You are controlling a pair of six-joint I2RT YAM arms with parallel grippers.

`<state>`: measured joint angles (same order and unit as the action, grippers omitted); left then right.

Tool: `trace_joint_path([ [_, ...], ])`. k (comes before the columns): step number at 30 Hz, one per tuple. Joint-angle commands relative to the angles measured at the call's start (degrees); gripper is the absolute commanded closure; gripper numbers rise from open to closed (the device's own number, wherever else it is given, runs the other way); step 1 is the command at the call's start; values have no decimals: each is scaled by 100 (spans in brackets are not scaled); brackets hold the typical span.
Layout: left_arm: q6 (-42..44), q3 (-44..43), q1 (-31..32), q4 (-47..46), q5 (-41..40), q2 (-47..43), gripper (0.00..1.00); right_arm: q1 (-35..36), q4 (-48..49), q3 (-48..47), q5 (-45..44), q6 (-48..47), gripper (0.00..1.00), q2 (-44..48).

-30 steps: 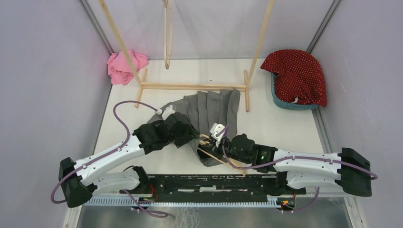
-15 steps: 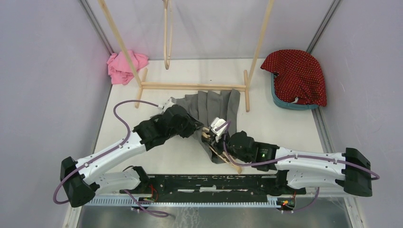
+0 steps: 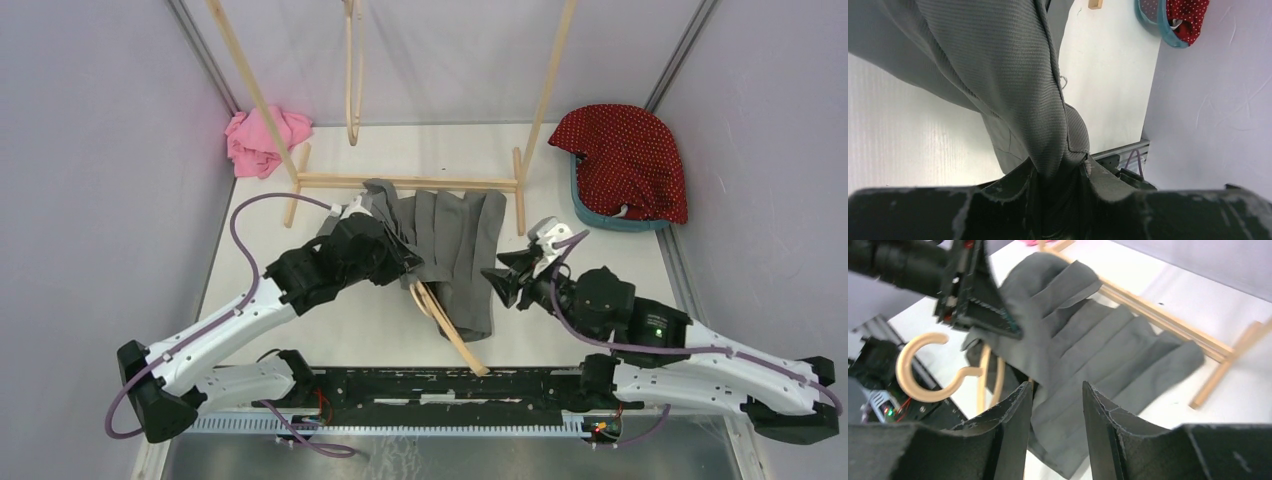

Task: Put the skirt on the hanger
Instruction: Hang the skirt on the hanger.

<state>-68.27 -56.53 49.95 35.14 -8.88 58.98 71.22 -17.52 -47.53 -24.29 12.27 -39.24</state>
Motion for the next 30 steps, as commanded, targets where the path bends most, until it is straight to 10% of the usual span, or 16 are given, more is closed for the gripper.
trace_joint_path([
  [1, 543, -565, -64, -20, -83, -141, 97, -218, -1090, -364, -894, 346, 53, -49],
  [11, 846, -1522, -241, 219, -152, 11, 97, -663, -883, 513, 390, 1101, 66, -734],
  [30, 882, -1770, -455, -563, 747, 11, 97, -730, 2514, 2430, 1795, 1831, 55, -420],
])
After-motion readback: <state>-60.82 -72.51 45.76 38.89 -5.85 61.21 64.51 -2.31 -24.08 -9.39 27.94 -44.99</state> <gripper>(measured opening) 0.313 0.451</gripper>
